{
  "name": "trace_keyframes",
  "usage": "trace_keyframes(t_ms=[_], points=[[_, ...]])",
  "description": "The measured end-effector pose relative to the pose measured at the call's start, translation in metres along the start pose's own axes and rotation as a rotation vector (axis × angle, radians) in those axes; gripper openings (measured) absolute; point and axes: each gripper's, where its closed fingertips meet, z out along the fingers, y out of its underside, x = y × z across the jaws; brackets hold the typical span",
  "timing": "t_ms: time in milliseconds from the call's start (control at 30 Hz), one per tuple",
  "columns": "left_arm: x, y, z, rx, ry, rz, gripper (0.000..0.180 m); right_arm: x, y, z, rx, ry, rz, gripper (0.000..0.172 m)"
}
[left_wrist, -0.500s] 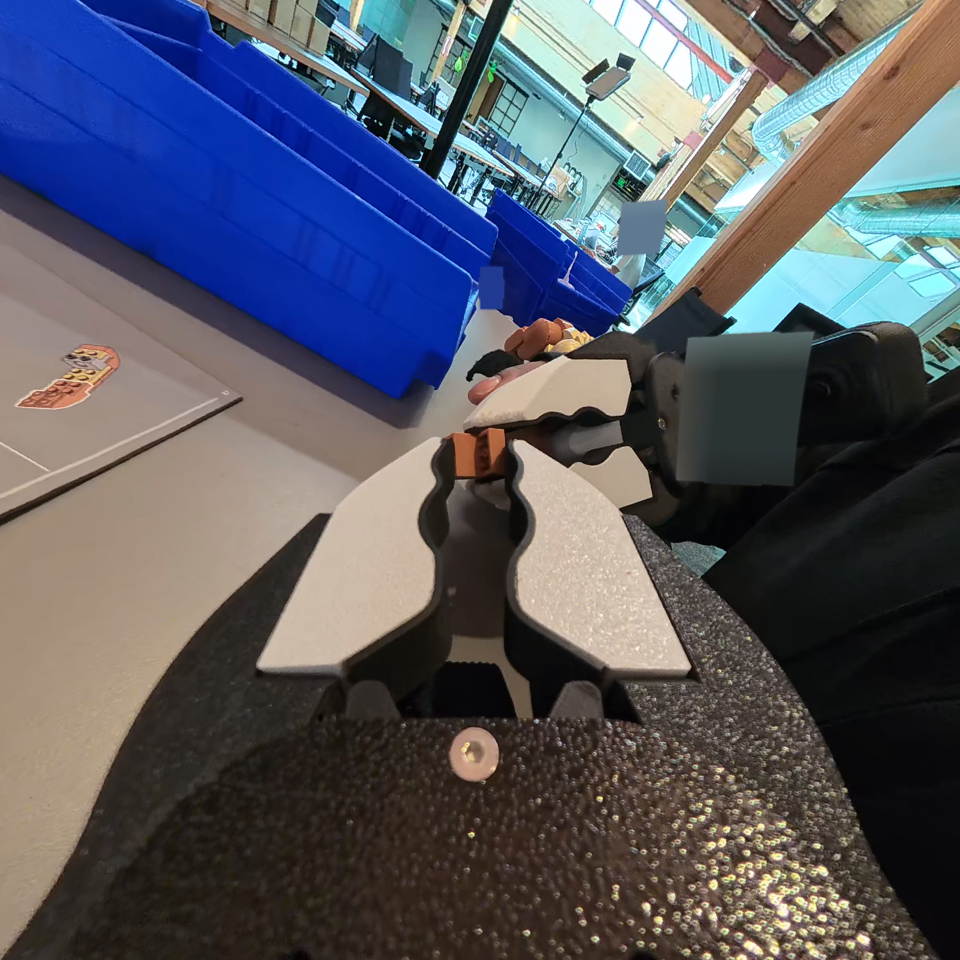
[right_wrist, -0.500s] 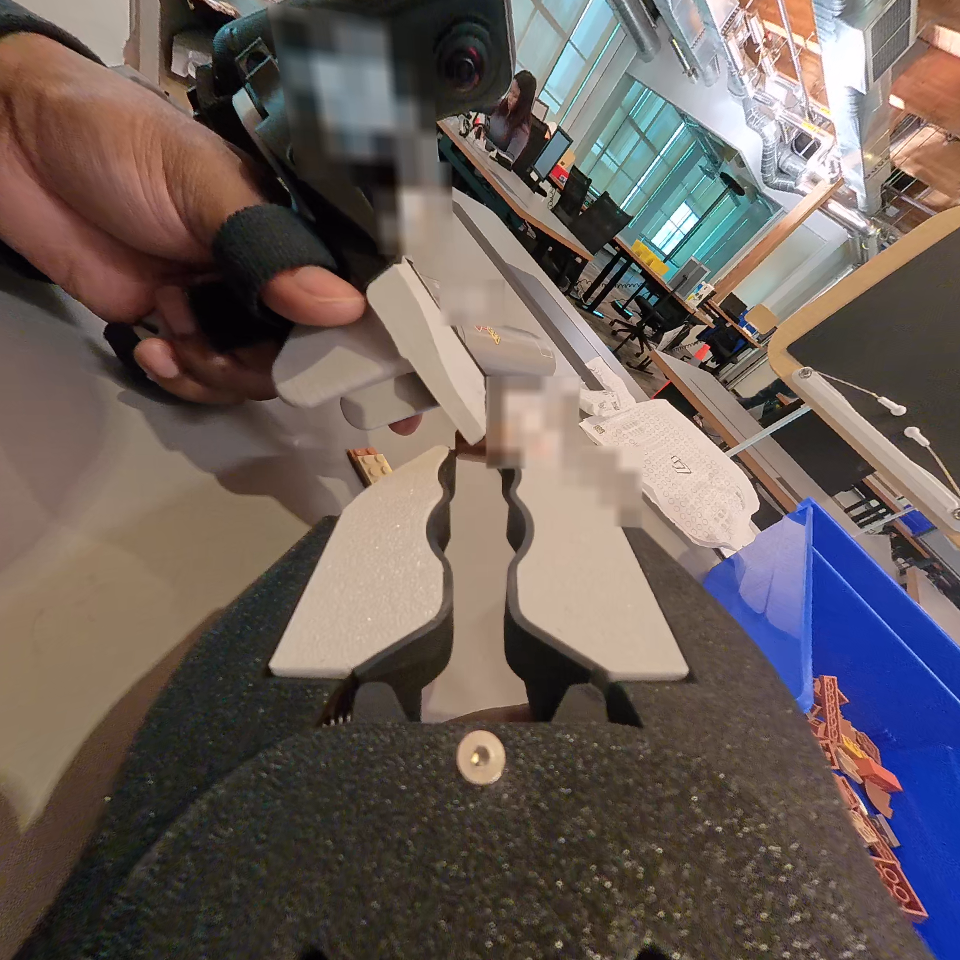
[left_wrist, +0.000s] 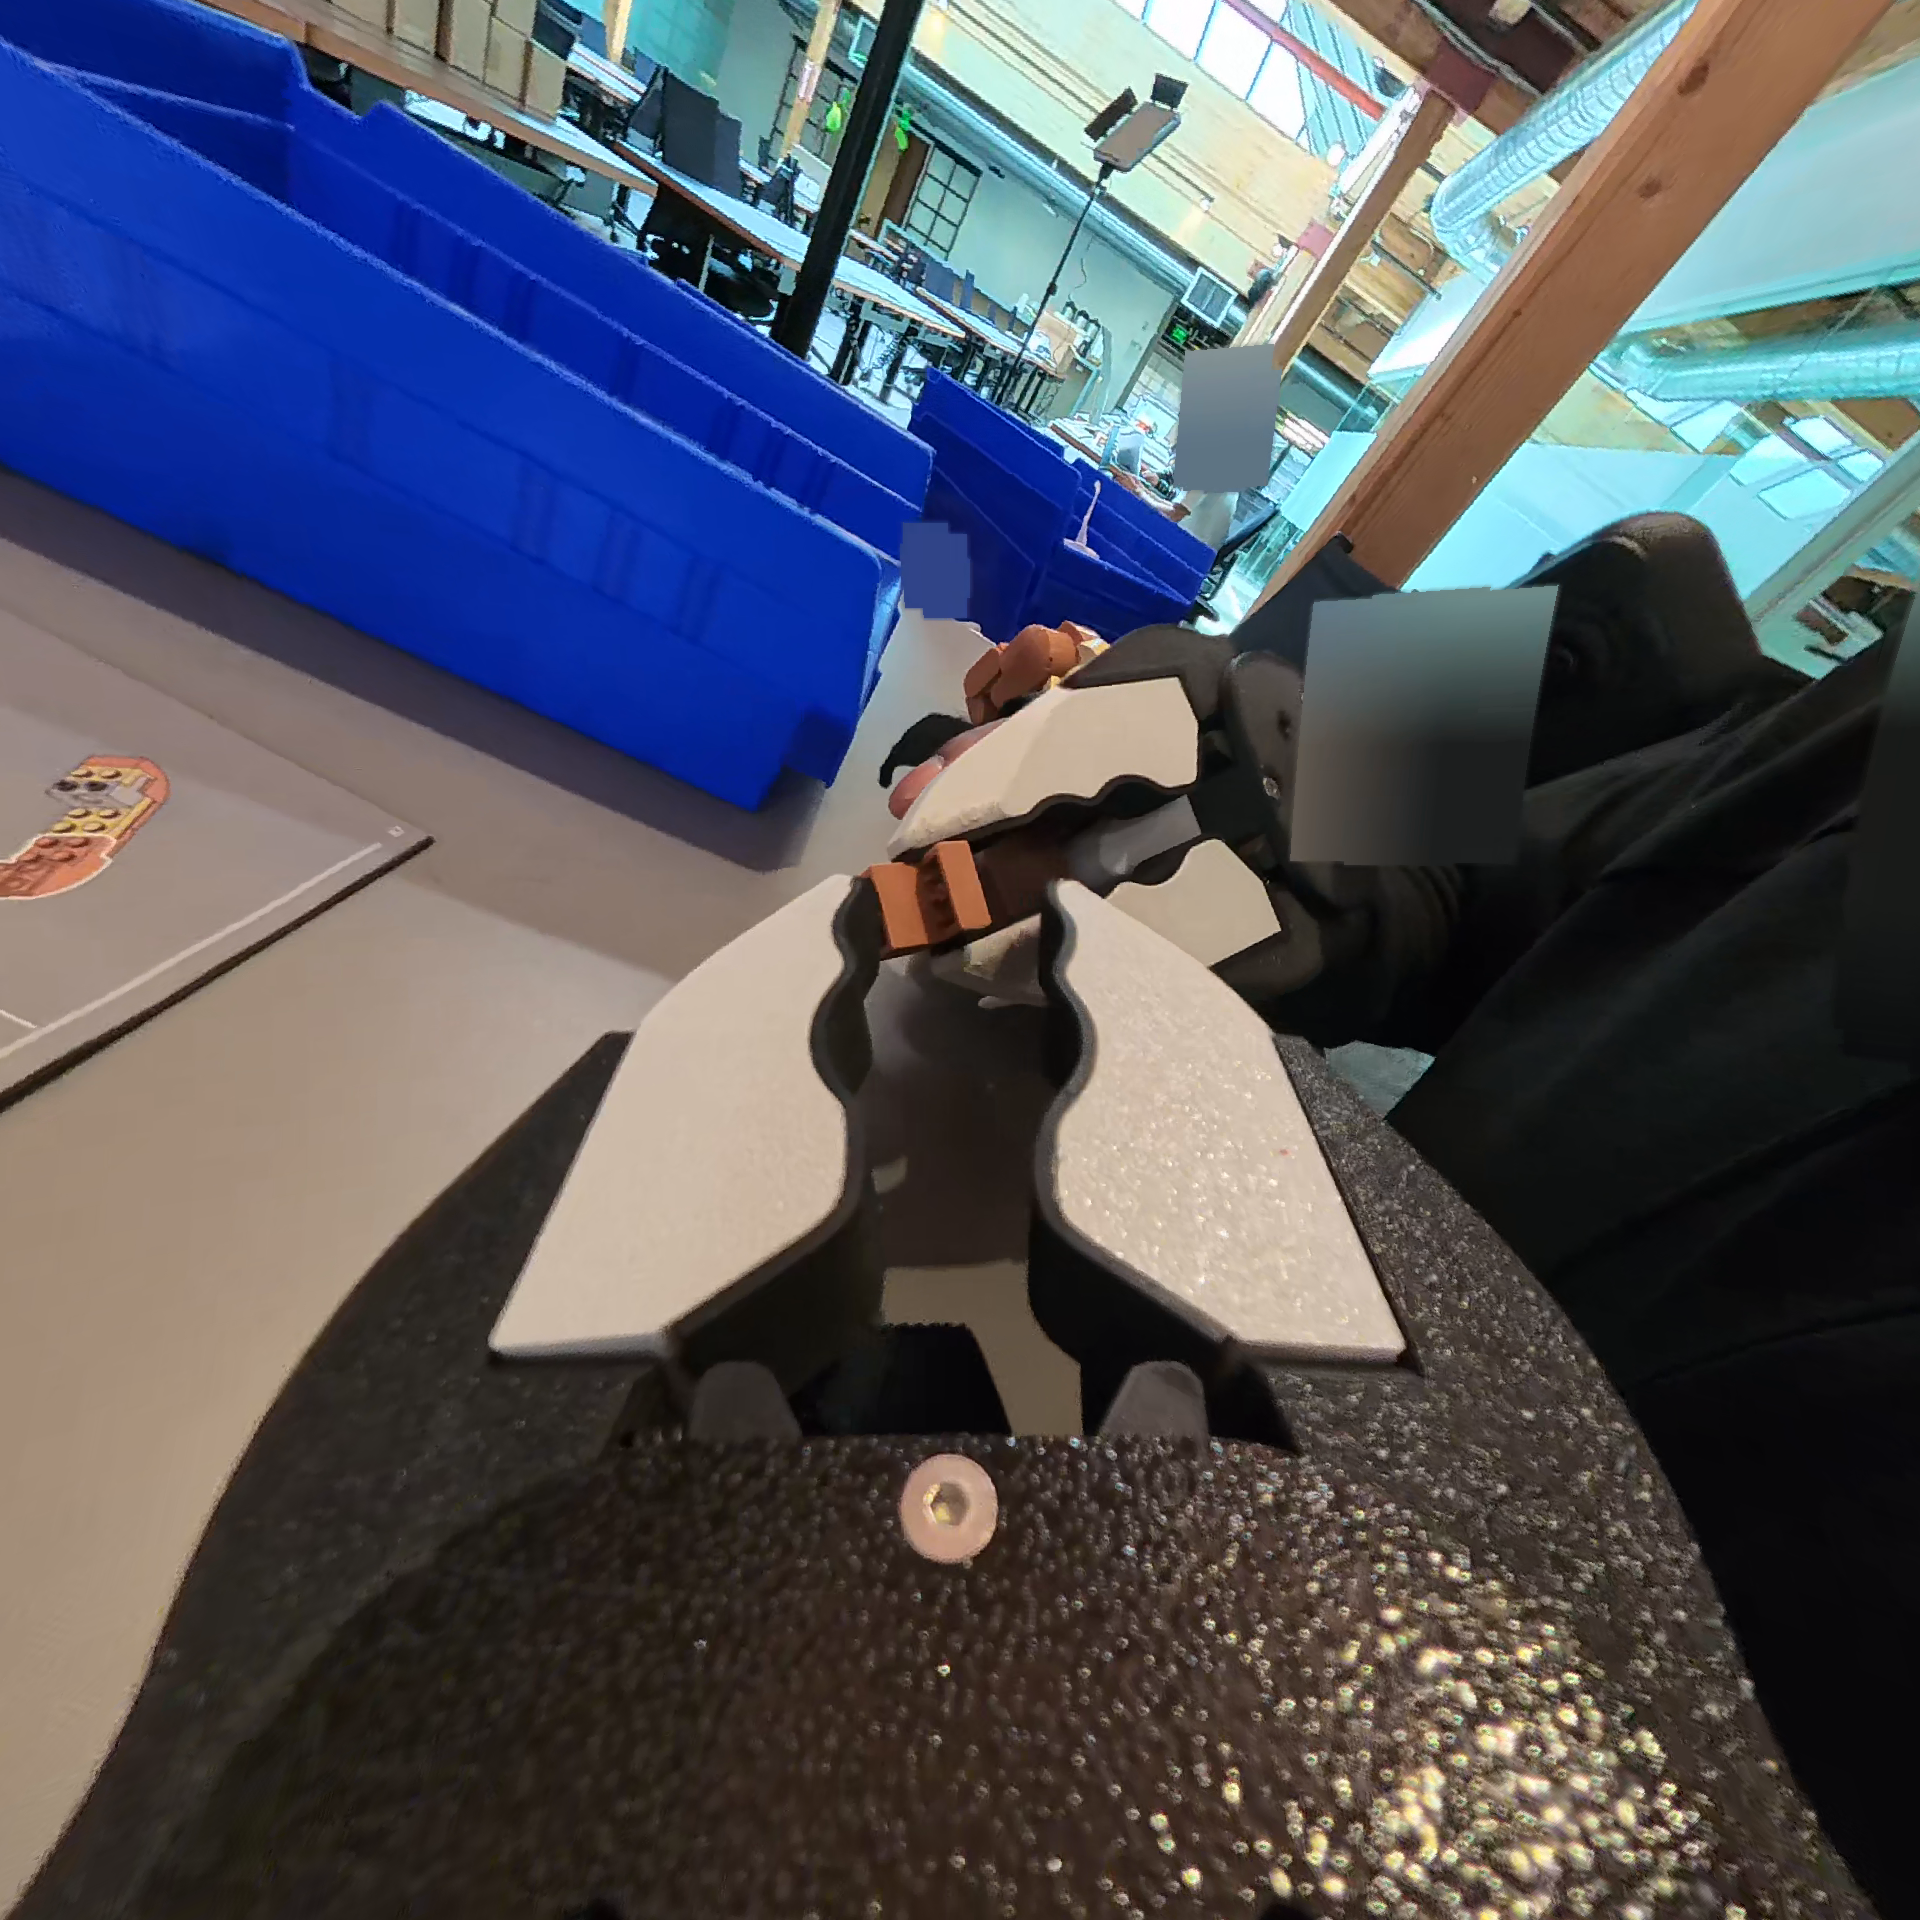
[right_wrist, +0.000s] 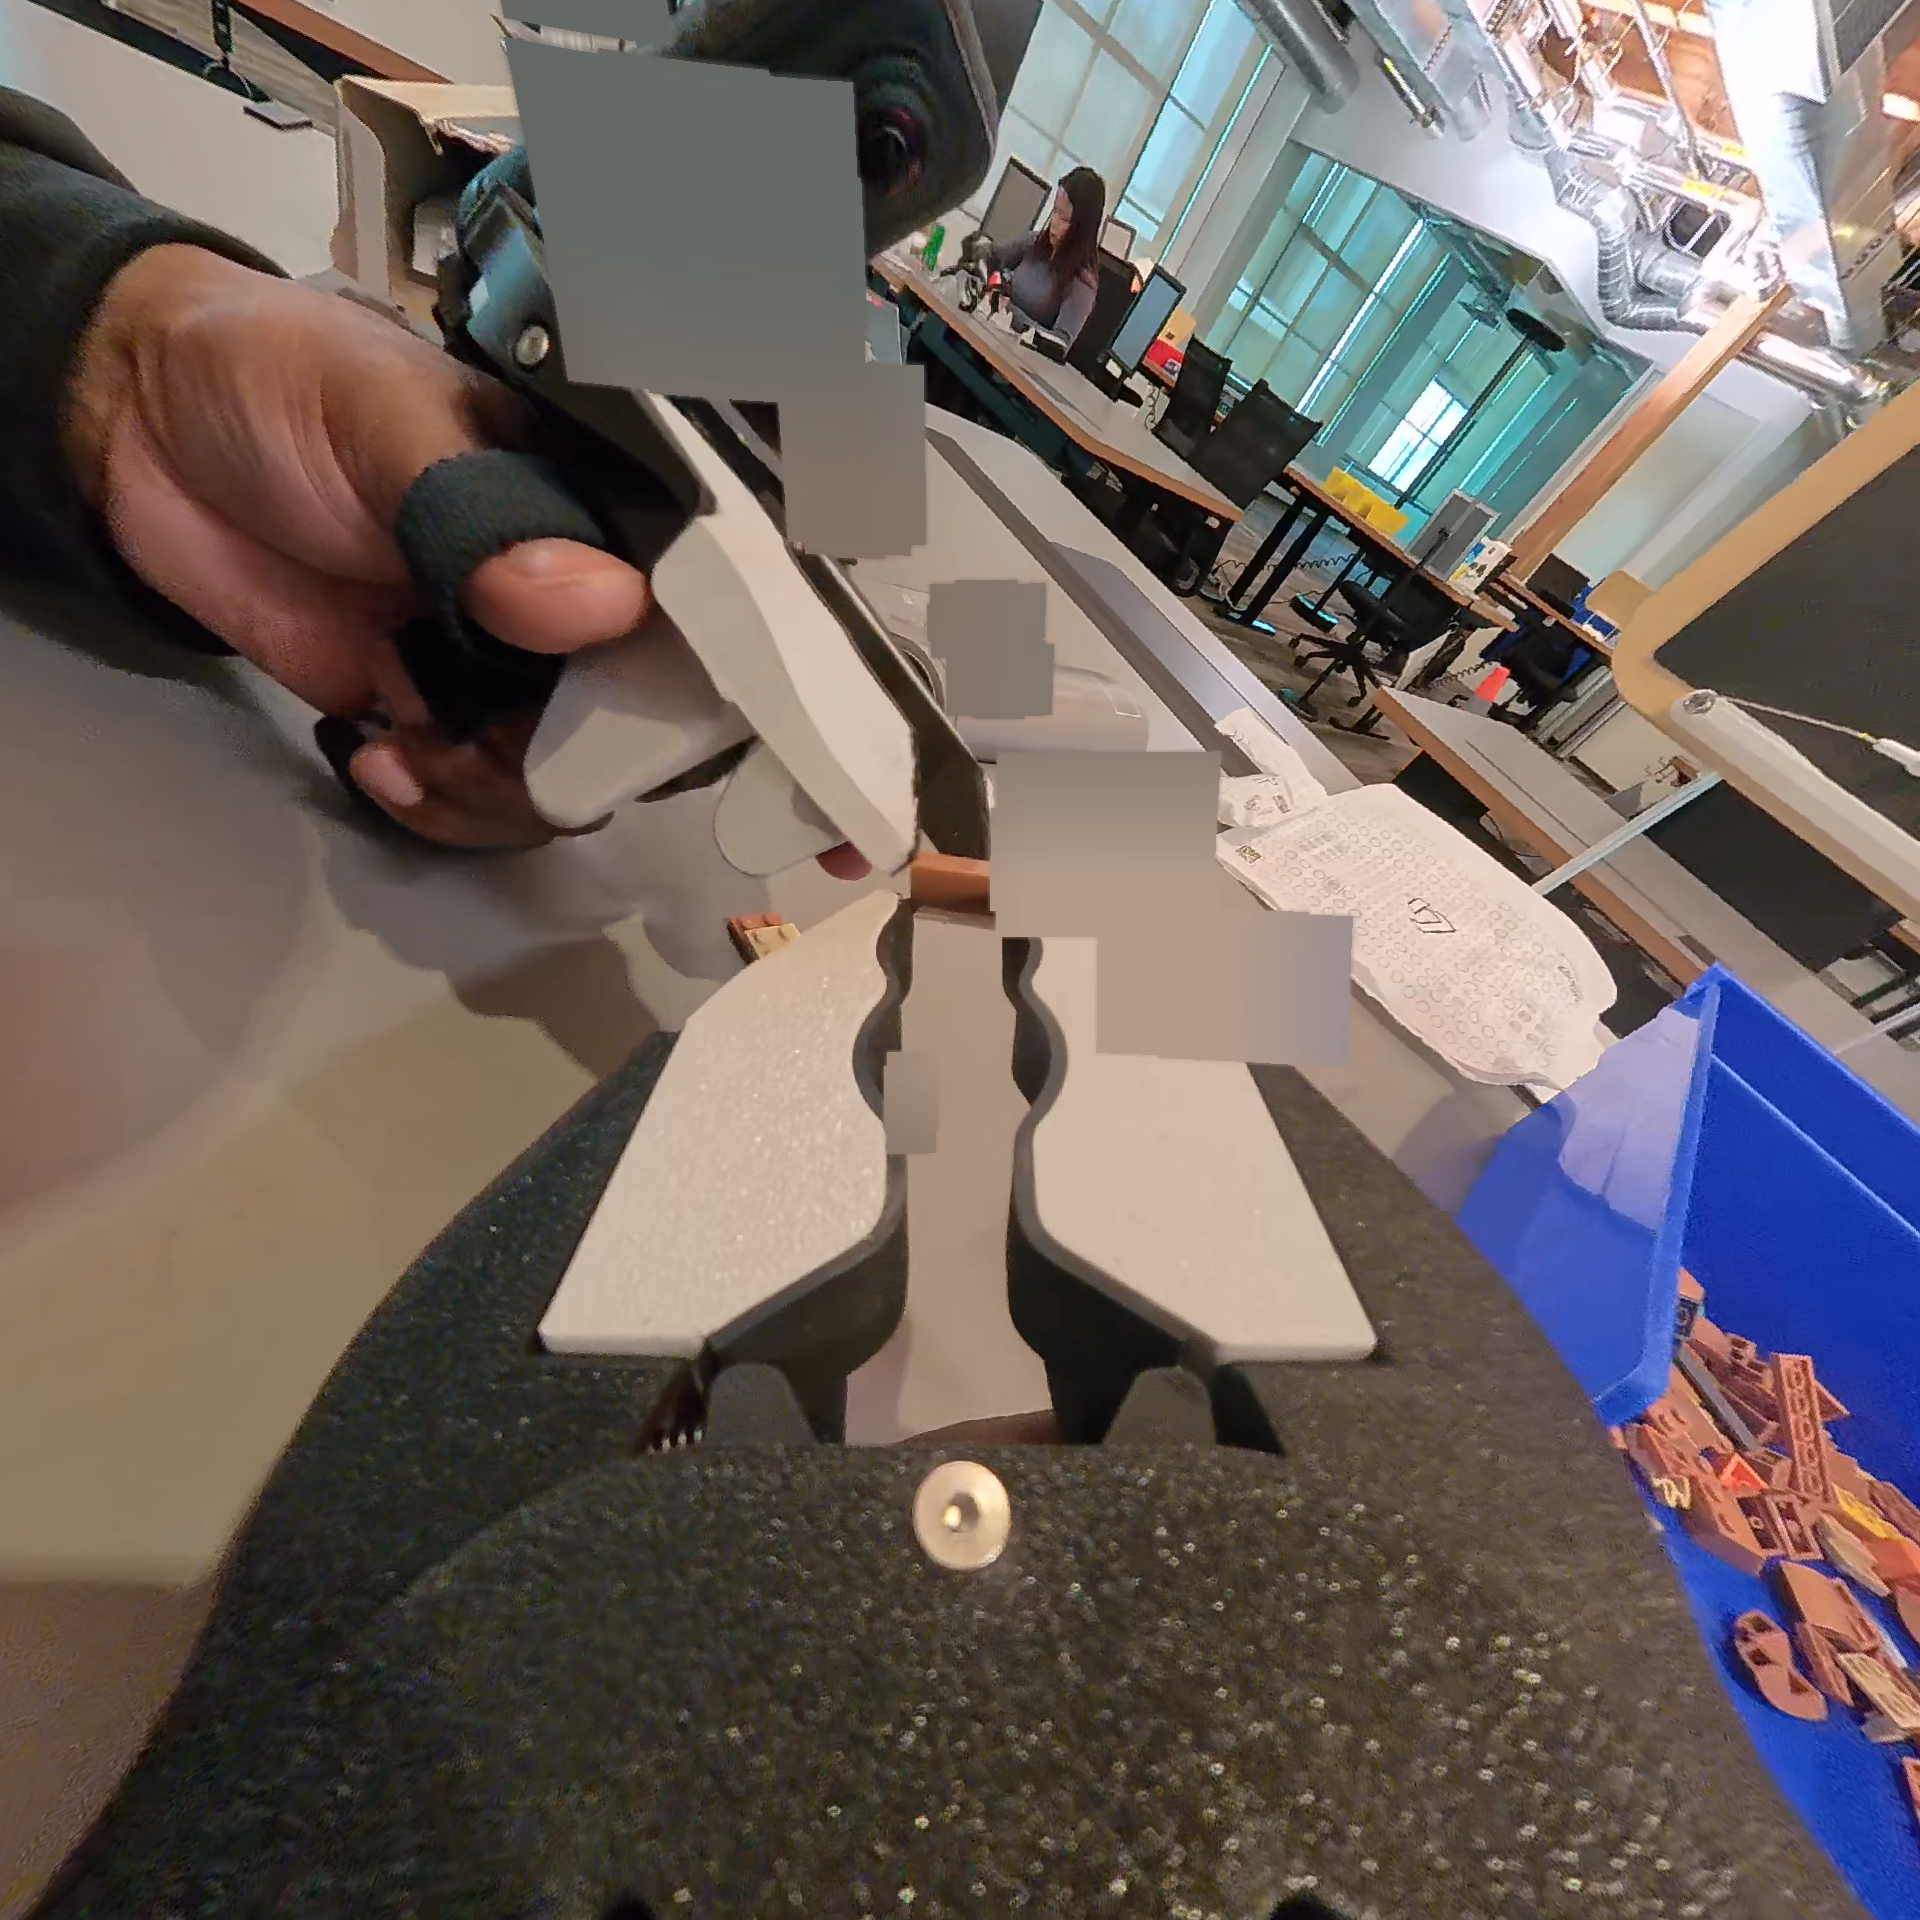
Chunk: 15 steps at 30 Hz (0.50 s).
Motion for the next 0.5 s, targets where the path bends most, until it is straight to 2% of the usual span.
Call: trace_keyframes(t_ms=[267,500], points=[[-0.001,-0.006,-0.006,-0.008,-0.012,0.163,0.046,0.002,0.0,-0.005,0.024,-0.068,0.133,0.016],[-0.015,-0.01,-0.017,-0.042,-0.057,0.259,0.047,0.007,0.006,-0.007,0.015,-0.142,0.343,0.016]])
